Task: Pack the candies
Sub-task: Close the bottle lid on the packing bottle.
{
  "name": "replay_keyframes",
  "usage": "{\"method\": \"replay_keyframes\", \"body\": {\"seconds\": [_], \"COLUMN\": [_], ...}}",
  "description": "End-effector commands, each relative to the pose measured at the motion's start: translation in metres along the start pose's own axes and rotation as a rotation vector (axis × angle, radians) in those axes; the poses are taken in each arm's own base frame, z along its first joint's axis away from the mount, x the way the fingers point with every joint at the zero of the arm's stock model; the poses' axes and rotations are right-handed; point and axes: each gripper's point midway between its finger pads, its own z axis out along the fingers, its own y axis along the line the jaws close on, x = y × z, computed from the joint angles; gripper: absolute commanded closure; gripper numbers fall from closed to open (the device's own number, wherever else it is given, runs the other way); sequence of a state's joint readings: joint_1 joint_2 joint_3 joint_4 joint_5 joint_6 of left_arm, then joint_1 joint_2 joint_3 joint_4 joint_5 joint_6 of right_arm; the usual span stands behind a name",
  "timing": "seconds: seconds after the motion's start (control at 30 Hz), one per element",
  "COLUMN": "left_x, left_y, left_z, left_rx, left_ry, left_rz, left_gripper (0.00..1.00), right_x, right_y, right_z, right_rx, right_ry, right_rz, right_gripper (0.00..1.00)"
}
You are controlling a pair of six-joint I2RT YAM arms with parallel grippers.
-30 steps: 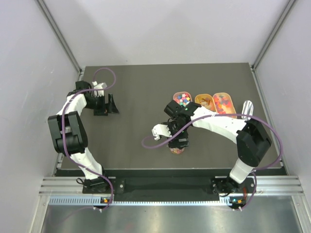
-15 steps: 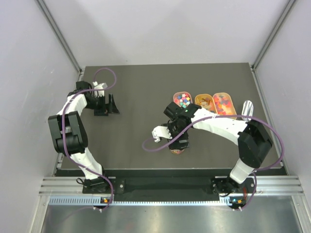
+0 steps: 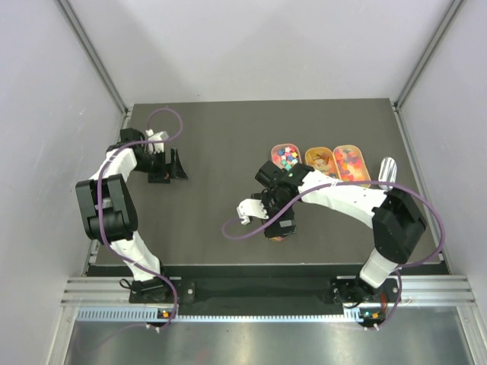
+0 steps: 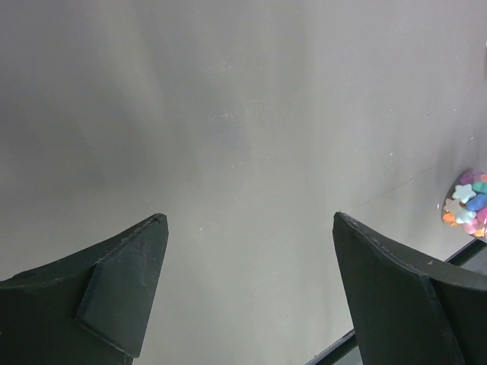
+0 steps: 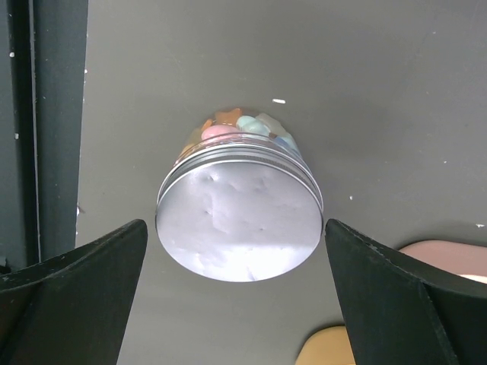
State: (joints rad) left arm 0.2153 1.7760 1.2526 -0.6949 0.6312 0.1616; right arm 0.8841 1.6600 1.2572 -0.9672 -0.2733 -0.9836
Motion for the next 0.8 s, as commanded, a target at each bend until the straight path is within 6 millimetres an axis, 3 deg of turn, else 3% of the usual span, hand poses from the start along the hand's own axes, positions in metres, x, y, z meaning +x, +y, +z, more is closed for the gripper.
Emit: {"method": "replay_keyframes", "body": {"seconds": [0.0,0.47,0.67,0.77], "left_x": [-0.012,-0.008,-0.008,-0.012], "left_y": [-0.007,-0.008,-0.009,-0.01], "left_z": [-0.008,-0.009,-0.011,-0.013], "left_rx": [0.003,0.002,-0.003,-0.004], "left_ry": [-0.054,-0.056,-0.057,-0.063], "left_rz": [0.052,0.05,0.054,0.055], "left_gripper": [0.07,0.07,0.07,0.07], "right_x": [-0.015,-0.045,-0.048,-0.053], "right_y": [-0.005,-0.013,-0.012,-0.014], "right_z": [-0.009,-0.025,-0.036,-0.039], "right_rx": [0.03,0.031,0.058,0.078], "right_ry": [-0.033,-0.109,-0.122,-0.145], "right_rz": [-0.016,-0.042,-0.035,-0.022], "right_gripper": [0.0,0.01,0.01,0.25]}}
